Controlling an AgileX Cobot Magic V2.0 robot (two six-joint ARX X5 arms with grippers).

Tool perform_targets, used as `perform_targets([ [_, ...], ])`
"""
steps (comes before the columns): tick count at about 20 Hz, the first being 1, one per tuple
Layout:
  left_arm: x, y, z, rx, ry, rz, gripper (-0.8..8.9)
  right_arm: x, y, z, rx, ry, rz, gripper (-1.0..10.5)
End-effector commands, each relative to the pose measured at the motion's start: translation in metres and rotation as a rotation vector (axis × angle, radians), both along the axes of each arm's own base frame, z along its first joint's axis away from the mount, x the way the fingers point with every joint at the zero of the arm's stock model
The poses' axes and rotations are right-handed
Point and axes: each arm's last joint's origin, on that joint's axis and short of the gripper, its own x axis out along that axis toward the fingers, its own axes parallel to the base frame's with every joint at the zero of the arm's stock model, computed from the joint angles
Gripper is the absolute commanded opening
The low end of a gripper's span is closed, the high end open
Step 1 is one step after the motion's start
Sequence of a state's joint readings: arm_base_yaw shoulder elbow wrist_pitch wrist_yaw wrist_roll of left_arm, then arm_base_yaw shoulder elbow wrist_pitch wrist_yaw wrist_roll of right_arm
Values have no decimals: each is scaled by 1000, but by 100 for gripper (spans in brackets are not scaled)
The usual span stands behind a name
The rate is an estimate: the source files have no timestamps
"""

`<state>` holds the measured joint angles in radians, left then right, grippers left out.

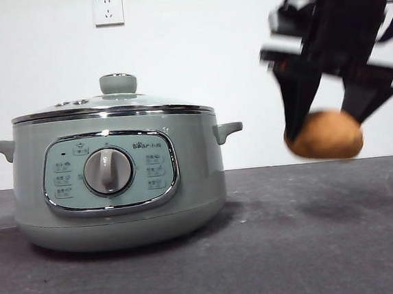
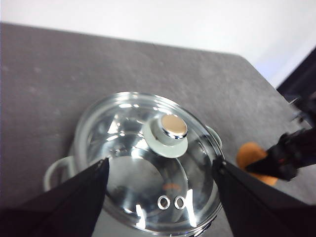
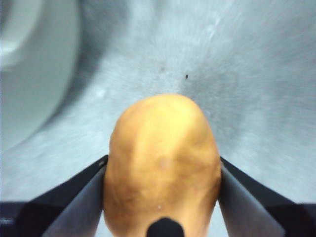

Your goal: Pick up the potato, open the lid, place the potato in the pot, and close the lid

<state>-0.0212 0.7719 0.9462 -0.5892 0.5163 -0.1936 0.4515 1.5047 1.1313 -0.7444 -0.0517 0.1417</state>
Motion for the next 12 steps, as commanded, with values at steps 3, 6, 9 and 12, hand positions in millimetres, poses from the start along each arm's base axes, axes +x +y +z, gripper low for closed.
perform_targets([
  [3,25,-19,-1,6,-36,-109,355,-29,-14,39,38,-85,2,-12],
  [6,42,-40,0,42,-31,-134,355,-44,-21,54,54,-125,-1,-12],
  [9,60,-67,-3,88,-44,-144,355,-53,-26,63,65,-148,-1,-12],
  [12,78,-91,-15,156,-34,-146,355,-56,-27,65,66,-150,-1,-12],
])
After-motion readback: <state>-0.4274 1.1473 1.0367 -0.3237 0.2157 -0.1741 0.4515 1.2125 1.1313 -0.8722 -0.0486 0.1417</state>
